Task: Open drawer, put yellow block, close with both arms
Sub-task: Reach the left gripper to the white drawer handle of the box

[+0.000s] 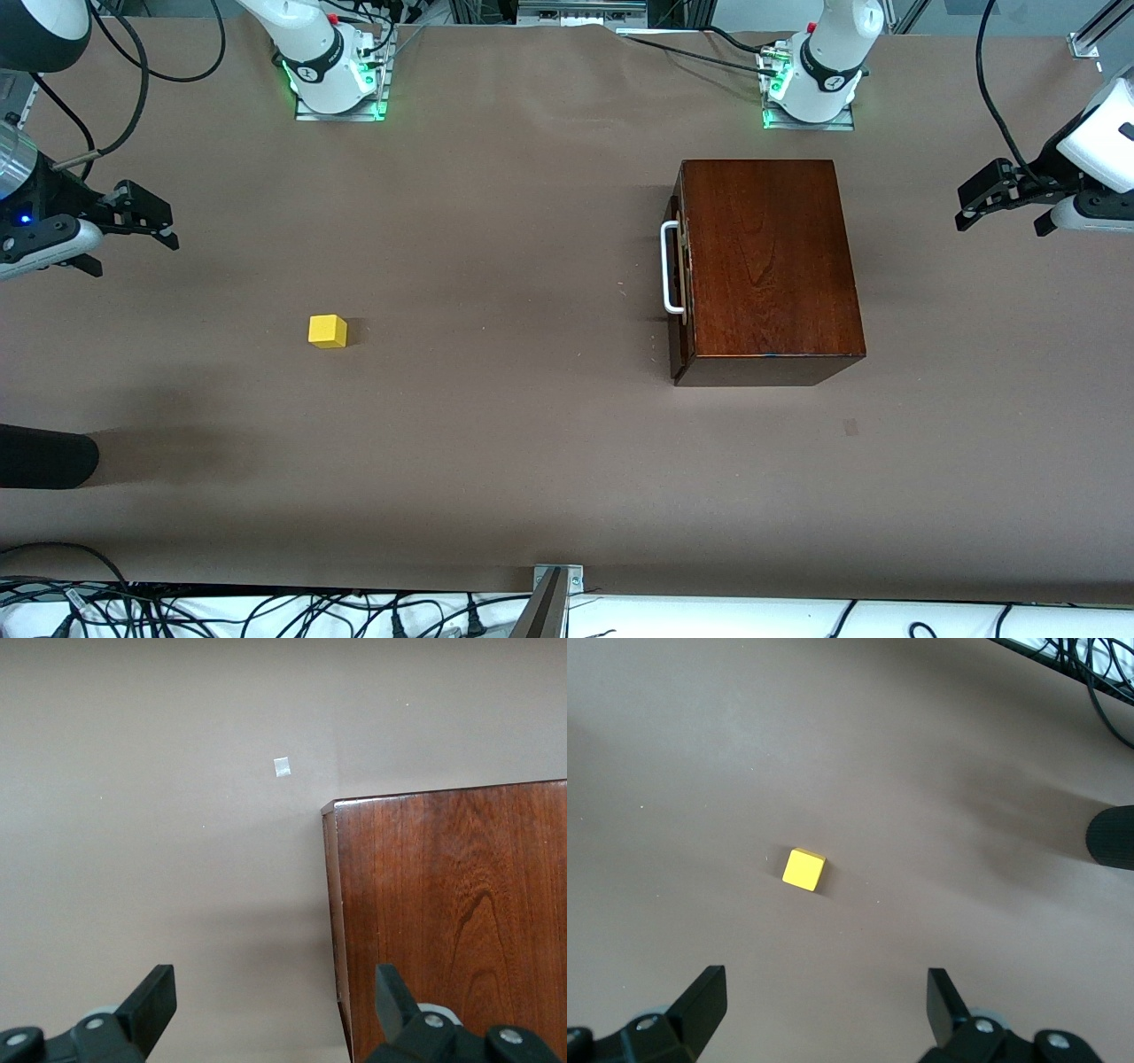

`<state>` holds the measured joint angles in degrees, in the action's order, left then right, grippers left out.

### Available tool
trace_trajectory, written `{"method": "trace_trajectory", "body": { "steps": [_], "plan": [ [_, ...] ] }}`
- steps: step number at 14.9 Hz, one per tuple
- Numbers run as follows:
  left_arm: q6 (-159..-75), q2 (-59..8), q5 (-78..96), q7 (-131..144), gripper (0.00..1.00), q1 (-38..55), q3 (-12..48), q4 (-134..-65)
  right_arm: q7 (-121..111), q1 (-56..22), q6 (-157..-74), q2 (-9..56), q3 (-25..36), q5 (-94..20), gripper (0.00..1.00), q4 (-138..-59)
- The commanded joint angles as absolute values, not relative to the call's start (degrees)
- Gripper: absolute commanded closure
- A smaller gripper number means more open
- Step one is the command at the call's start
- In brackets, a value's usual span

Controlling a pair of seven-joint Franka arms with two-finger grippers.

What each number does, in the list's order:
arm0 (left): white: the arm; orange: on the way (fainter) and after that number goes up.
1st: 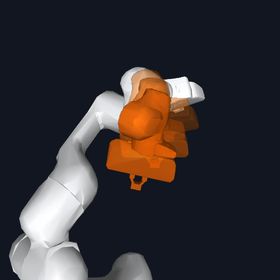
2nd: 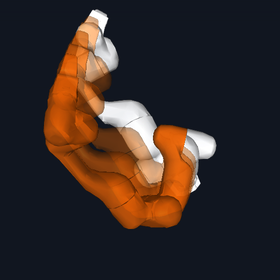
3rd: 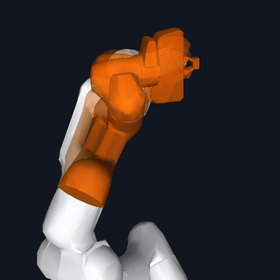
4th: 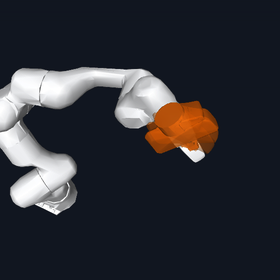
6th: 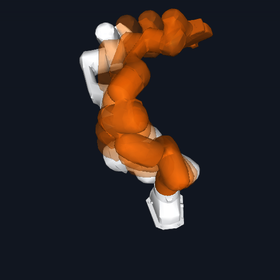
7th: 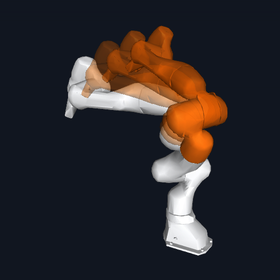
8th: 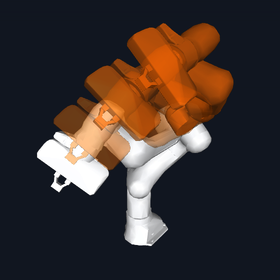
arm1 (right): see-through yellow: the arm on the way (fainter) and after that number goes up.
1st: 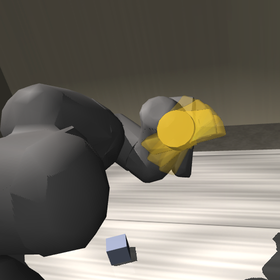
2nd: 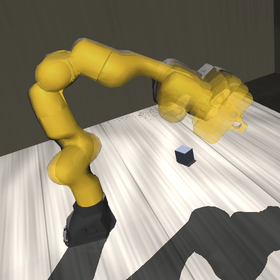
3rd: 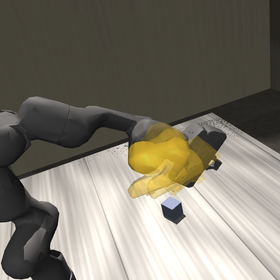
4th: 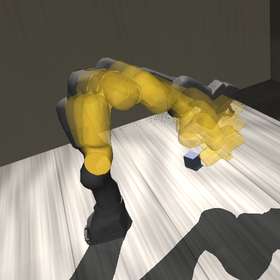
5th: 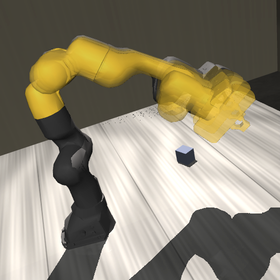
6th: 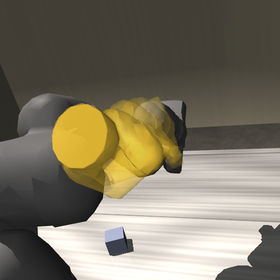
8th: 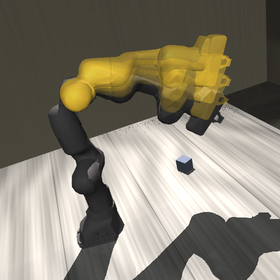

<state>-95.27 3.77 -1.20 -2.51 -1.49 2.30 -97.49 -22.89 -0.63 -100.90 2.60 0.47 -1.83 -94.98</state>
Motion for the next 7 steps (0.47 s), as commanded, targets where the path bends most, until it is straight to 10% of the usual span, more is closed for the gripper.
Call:
{"method": "trace_trajectory", "body": {
  "steps": [1, 7],
  "plan": [
    [-93.96, 2.90, -0.09, -3.43, 0.00, -1.76, 2.46, -95.54, -21.98, 0.09, -100.37, 3.16, -0.18, -1.49, 0.00, -93.60],
    [-93.43, 1.67, -0.09, -2.99, 0.00, -1.67, 2.72, -95.62, -12.66, 0.09, -99.14, 3.25, -0.09, -1.41, 0.00, -93.60]
  ]
}}
